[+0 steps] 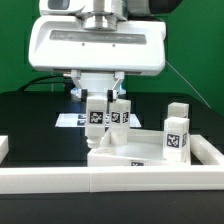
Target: Assemble square table
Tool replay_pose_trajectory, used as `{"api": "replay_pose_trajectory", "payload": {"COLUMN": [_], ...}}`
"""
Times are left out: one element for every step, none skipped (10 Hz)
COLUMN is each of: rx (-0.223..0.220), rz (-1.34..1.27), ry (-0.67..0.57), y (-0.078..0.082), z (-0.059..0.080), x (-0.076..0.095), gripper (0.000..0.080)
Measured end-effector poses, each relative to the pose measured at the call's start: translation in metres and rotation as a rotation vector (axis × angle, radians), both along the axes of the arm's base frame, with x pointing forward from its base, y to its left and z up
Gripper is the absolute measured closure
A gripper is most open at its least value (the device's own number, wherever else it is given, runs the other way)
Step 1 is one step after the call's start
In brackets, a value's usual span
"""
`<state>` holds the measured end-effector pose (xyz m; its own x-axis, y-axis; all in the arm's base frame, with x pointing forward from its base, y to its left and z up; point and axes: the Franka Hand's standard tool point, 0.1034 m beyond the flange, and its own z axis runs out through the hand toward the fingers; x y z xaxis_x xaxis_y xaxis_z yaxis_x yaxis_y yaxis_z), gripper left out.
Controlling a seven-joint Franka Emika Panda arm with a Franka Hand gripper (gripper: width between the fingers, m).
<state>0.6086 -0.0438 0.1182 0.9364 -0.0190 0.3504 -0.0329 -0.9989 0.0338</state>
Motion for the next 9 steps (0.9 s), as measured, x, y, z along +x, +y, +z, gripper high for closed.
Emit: {"api": "replay_pose_trajectory", "payload": {"rx": [0.0, 0.002, 0.009, 0.009, 0.012, 0.012, 0.011, 0.011, 0.01], "rz": [0.002, -0.005, -0.013, -0.007, -0.008, -0.005, -0.005, -0.004, -0.003], "ry": [0.0, 0.0, 0.002, 0.006, 0.008, 0.011, 0.014, 0.016, 0.019], "y": [0.001, 0.002, 0.007, 0.011, 0.015, 0.017, 0.017, 0.017, 0.018], "z": [0.0, -0.002, -0.003, -0.004, -0.005, -0.007, -0.008, -0.009, -0.012], "x": [0.0, -0.002, -0.003, -0.005, -0.006, -0.007, -0.008, -0.008, -0.009], "gripper": [0.0509, 0.0509, 0.0509, 0.0509, 0.0509, 0.0509, 0.0509, 0.0509, 0.0509]}}
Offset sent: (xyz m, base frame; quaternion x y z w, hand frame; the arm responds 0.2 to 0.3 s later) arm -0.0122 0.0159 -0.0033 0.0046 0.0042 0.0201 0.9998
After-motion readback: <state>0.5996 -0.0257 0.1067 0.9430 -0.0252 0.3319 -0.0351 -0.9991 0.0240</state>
